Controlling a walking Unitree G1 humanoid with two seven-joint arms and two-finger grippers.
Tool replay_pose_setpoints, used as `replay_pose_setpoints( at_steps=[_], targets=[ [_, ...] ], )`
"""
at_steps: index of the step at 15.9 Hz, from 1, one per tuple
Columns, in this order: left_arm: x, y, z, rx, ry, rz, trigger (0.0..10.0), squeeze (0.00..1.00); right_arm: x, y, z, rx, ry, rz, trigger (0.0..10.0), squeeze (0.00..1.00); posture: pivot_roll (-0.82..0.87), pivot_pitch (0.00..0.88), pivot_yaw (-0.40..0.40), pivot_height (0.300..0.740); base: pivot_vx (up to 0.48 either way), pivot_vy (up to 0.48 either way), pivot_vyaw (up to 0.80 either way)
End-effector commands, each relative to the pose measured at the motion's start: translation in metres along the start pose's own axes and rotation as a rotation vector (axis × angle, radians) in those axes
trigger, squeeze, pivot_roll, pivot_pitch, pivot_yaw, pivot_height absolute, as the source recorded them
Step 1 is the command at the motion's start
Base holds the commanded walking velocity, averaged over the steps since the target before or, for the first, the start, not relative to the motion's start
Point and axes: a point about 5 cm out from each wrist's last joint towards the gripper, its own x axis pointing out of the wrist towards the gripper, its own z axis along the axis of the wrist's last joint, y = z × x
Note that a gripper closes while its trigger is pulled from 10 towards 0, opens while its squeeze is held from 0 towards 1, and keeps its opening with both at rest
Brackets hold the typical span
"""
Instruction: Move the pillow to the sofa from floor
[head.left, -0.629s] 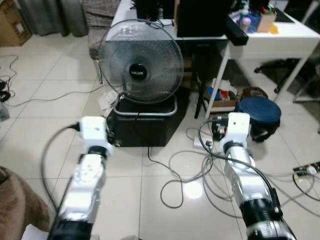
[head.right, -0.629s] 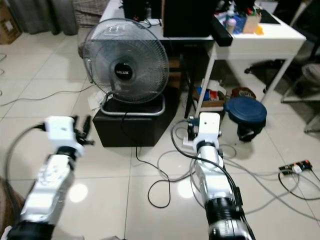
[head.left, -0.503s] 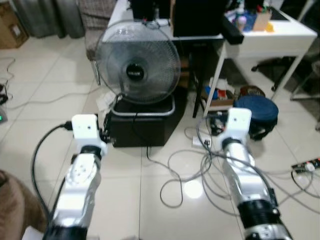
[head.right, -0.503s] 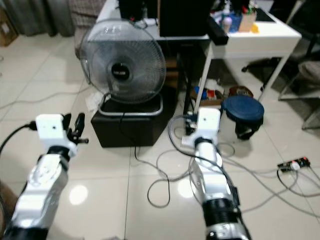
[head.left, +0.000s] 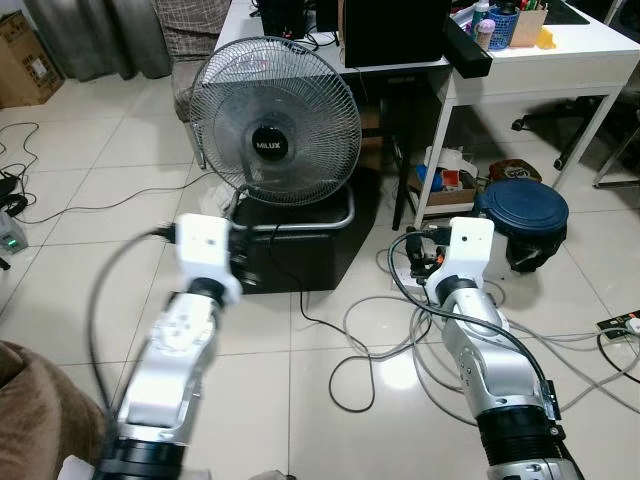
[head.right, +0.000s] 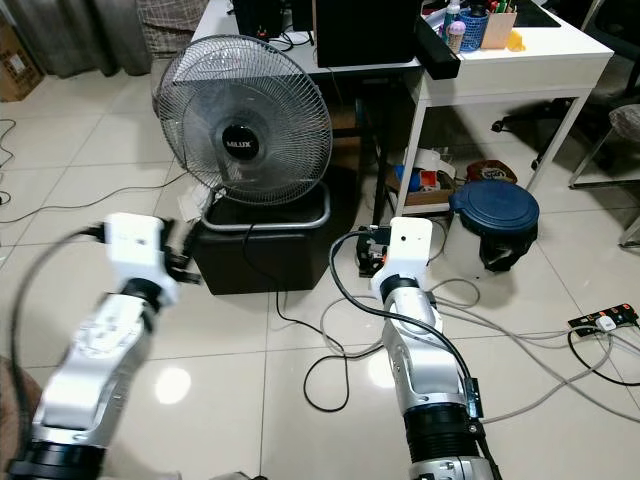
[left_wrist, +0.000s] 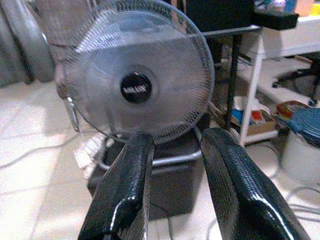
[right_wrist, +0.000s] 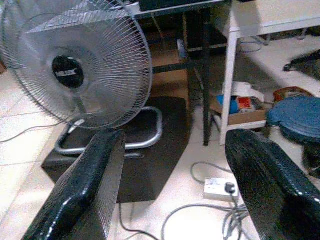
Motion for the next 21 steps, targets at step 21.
replay_pose_setpoints(
  at_steps=[21],
  targets=[
    [0.016,0.005,-0.011,0.005,0.045,0.011,10.0,0.00,0.006,-0.001,-0.006,-0.017,0.067,0.021,10.0,0.00,-0.01,0.000,0.074,0.740,-0.246,0.000,0.00]
  ],
)
